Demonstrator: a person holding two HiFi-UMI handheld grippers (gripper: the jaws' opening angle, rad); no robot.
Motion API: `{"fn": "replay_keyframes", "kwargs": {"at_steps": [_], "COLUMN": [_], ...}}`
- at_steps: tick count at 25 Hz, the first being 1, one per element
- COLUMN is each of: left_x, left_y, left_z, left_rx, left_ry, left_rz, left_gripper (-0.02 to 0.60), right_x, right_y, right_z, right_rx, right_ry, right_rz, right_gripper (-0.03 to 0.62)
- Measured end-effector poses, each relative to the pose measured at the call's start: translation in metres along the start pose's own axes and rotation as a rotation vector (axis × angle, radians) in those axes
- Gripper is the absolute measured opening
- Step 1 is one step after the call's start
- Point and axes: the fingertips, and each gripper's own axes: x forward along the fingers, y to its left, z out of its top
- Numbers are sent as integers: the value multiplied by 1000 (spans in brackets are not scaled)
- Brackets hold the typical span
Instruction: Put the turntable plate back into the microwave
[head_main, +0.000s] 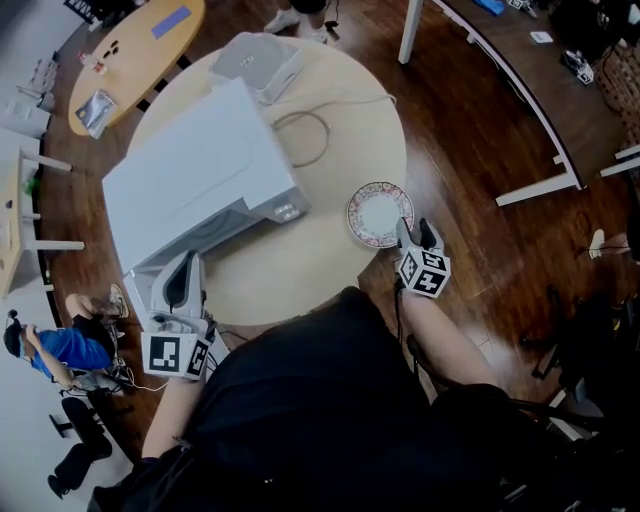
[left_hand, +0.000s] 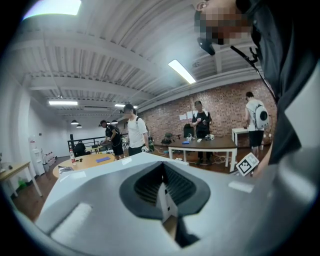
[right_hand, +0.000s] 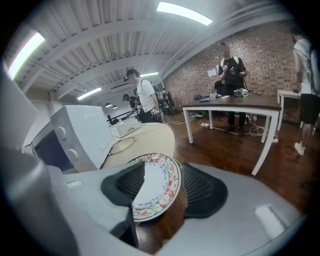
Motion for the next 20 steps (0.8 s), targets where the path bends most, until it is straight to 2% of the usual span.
{"fn": "replay_keyframes", "kwargs": {"at_steps": [3, 8, 13, 20], "left_x": [1, 1, 4, 11], "left_y": [4, 9, 11, 14], "left_z": [1, 5, 9, 16], "left_rx": [5, 14, -16, -13], "left_ry": [-6, -8, -9, -9], "left_rz": [28, 46, 58, 79], "left_gripper": [5, 3, 5, 5], "right_x": [6, 13, 21, 31], "right_y": [-4, -5, -10, -18], "right_z": [-12, -24, -30, -41], "right_rx": [56, 66, 87, 167], "right_ry": [39, 75, 105, 140], "right_rz": [-2, -1, -10, -24], "right_gripper": [247, 262, 262, 262]}}
